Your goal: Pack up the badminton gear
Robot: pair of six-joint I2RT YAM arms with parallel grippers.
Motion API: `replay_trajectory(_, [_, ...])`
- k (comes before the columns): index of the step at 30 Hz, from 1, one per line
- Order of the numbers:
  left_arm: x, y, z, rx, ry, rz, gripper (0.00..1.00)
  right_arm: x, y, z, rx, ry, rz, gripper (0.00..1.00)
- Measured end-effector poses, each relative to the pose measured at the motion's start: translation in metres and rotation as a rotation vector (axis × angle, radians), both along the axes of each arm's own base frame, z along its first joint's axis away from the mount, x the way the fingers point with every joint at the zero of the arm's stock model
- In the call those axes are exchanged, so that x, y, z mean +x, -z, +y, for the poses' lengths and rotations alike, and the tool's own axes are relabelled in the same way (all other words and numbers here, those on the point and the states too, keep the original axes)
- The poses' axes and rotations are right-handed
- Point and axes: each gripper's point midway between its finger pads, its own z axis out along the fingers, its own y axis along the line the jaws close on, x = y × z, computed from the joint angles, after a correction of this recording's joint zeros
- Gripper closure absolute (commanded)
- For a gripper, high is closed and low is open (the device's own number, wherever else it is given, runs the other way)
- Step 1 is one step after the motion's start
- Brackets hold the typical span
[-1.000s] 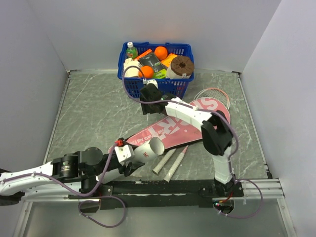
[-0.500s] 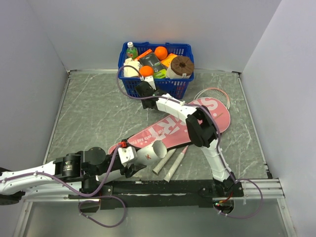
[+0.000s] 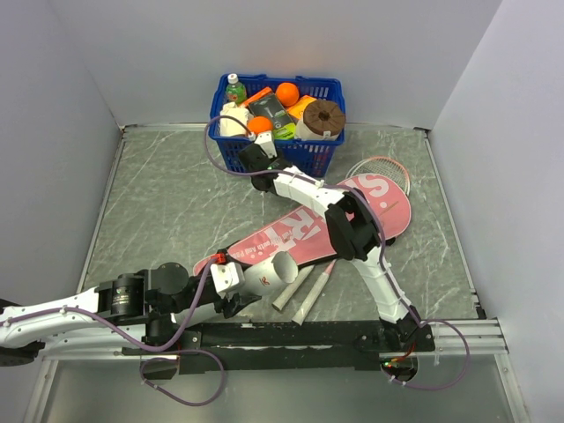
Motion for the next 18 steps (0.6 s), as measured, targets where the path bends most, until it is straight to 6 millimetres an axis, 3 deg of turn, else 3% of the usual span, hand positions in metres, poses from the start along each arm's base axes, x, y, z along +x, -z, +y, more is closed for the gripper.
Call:
replay_trajectory(5, [-0.0001,0.0,0.0,0.0,0.001,0.0,0.99,0.0026,-0.002,-0.0011,-0.022,0.004,-0.005,0.52])
replay_trajectory(18, [-0.0007,0.0011,-0.0011,0.003,0.006,0.0,0.99,0.0037,0.0024,0.0014,-0.013,0.019,0.008,0.56])
